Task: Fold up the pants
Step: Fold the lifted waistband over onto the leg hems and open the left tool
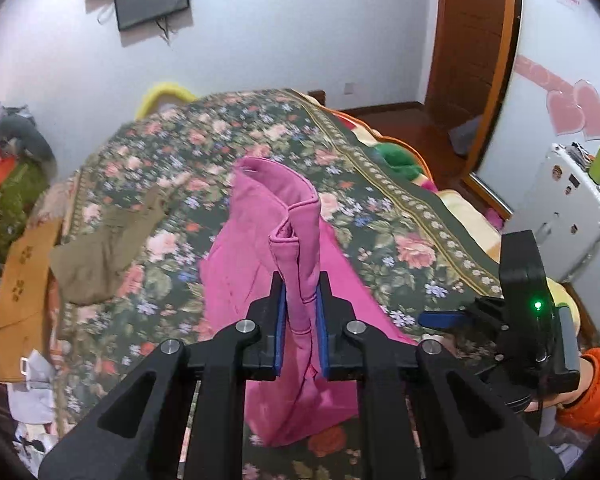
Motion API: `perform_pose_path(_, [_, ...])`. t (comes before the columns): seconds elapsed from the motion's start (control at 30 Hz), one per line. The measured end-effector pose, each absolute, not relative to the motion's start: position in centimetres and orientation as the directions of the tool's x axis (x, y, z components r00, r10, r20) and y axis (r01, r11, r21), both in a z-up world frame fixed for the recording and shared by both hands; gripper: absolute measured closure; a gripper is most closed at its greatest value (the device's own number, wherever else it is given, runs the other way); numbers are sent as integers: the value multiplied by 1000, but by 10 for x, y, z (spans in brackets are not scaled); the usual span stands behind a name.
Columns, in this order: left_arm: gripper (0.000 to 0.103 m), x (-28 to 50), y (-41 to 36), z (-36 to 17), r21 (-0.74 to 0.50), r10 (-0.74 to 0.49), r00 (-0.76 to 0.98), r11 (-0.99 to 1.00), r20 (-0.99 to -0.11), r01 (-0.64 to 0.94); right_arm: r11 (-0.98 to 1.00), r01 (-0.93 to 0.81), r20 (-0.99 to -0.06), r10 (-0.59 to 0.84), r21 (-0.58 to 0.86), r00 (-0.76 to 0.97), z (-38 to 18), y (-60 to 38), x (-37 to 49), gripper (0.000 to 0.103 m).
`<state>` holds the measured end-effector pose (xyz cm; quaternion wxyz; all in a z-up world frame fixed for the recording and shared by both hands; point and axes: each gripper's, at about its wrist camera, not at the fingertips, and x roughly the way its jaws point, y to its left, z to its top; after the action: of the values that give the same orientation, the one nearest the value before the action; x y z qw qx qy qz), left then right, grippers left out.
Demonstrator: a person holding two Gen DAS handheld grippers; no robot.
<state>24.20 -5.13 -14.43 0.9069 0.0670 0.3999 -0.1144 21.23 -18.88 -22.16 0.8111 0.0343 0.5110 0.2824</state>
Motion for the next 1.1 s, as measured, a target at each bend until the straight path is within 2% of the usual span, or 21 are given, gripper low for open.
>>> perform_pose_path(0.1, [90,243,-57,-149,24,-165,637,961,-753,277,839,-419,-807,495,347,322,-220,-189,212,19])
perform_pose_path(0.23, [88,246,-55,-155,-45,-212,584,957,-783,287,840,-422,-803,494,341,334,-217,-190,210,19])
perform_pose_path(0.4, [68,244,-45,-152,-111,-258,574,954,-777,279,841,-434,-796,489,323,356,-210,-190,208,19])
perform_pose_path(0.57, [48,248,-30,-145,-51,-190,618,970,-763,236,846,-445,-793,476,295,380,-204,-190,206,19])
perform_pose_path(0.73, [33,266,-9,-148,30,-112,630,977,-768,211,866,-444,-788,434,230,438,-194,-198,203,19])
perform_pose_path(0.93, [19,304,13,-162,80,-53,598,978,-800,194,880,-420,-777,420,223,468,-185,-210,207,18])
perform_pose_path(1.1, [18,357,33,-188,18,-63,516,988,-854,151,889,-404,-782,405,216,473,-185,-213,213,18])
